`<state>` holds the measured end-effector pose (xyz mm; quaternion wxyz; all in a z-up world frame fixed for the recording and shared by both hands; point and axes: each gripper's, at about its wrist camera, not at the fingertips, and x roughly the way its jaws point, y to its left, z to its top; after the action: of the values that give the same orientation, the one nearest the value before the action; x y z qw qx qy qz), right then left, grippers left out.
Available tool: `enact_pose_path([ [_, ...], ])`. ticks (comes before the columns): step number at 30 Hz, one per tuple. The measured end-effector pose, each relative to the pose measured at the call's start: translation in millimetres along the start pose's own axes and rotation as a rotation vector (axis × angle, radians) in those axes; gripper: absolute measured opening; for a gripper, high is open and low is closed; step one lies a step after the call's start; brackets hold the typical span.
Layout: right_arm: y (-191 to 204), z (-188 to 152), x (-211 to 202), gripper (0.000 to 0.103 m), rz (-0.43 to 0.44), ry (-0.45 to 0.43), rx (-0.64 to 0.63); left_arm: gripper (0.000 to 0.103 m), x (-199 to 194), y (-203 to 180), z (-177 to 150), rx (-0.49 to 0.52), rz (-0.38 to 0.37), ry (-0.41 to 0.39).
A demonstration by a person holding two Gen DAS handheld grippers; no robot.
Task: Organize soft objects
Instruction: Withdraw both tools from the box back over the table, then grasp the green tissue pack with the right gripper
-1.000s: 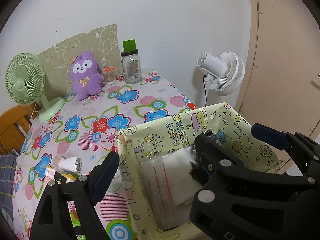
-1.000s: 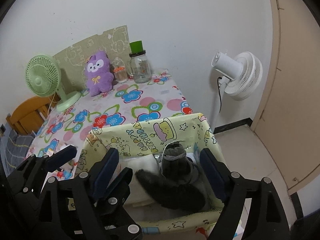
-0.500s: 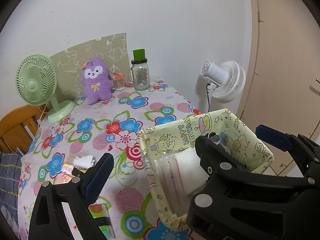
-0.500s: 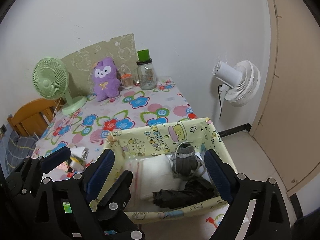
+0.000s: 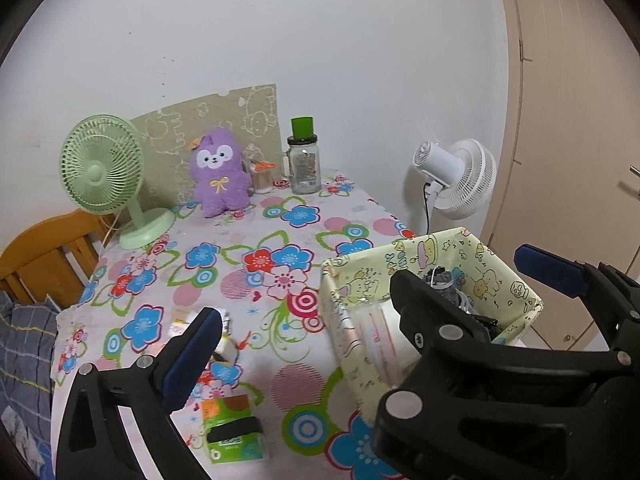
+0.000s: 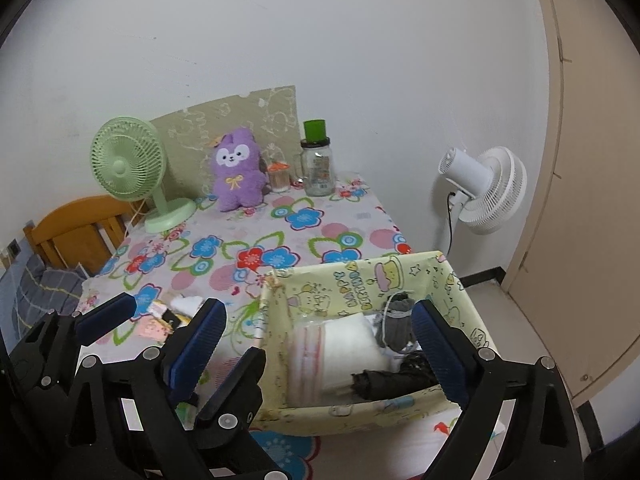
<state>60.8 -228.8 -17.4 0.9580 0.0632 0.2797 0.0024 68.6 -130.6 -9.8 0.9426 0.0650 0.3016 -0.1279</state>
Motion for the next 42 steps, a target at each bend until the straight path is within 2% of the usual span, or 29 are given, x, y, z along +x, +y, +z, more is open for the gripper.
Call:
enact_pose_path([
  [12,40.6,-4.1,-17.9,0.097,0.022,-0.028,-0.024,0.103,-30.4,31.9,-11.4,-0.009,0.028,-0.033],
  [24,78.5,-14.5,-21.3,0.097,0.043,-0.036,-0.047,0.103,-41.2,65.4,-27.8,-0.043,0.041,-0.043],
  [42,120.7,-48.6,22.8,0.097,0.098,0.043,-0.083,0.103,-11.2,108.0,-70.2,-0.092,0.093,0.05],
])
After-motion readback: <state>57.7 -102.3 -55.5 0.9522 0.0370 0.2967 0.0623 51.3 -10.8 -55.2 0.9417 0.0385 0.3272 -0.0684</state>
